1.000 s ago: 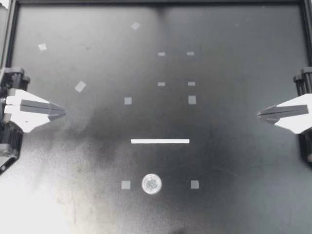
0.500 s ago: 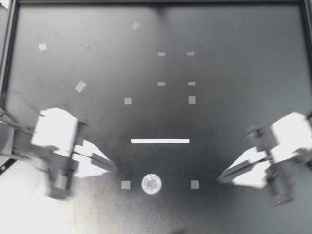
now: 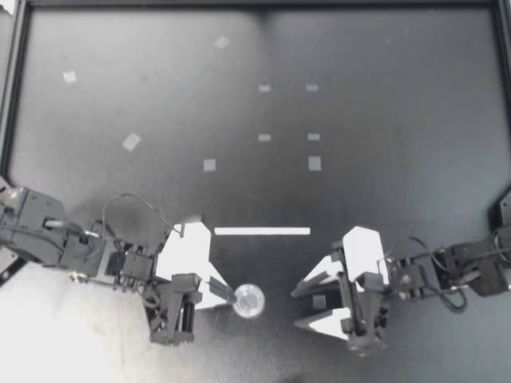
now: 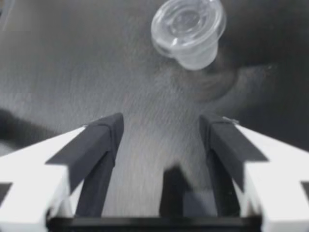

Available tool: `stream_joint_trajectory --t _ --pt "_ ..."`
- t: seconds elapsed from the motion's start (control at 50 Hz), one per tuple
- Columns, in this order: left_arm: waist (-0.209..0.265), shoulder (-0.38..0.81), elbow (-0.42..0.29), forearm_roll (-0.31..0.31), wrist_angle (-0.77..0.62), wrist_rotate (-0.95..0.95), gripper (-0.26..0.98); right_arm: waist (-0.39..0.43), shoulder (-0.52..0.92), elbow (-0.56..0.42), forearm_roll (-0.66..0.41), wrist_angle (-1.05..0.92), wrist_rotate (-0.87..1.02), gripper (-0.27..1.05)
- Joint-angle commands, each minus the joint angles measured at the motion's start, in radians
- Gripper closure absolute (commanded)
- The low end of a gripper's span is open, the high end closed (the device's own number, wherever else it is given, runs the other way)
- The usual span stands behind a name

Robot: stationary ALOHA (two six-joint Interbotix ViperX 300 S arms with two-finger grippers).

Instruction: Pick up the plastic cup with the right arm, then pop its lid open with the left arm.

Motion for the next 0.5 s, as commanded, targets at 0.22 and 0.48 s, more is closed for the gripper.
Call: stream_joint_trajectory --t 0.22,0.48 --pt "-0.005 -0.002 -0.023 0.000 -0.017 0.002 0.81 -0.008 0.043 -0.089 0.006 -0.005 -0.008 0.14" --pt "-0.005 0.020 -0.028 0.000 -0.017 0.005 0.81 -0.031 0.061 -0.114 0.008 -0.003 -0.008 0.14"
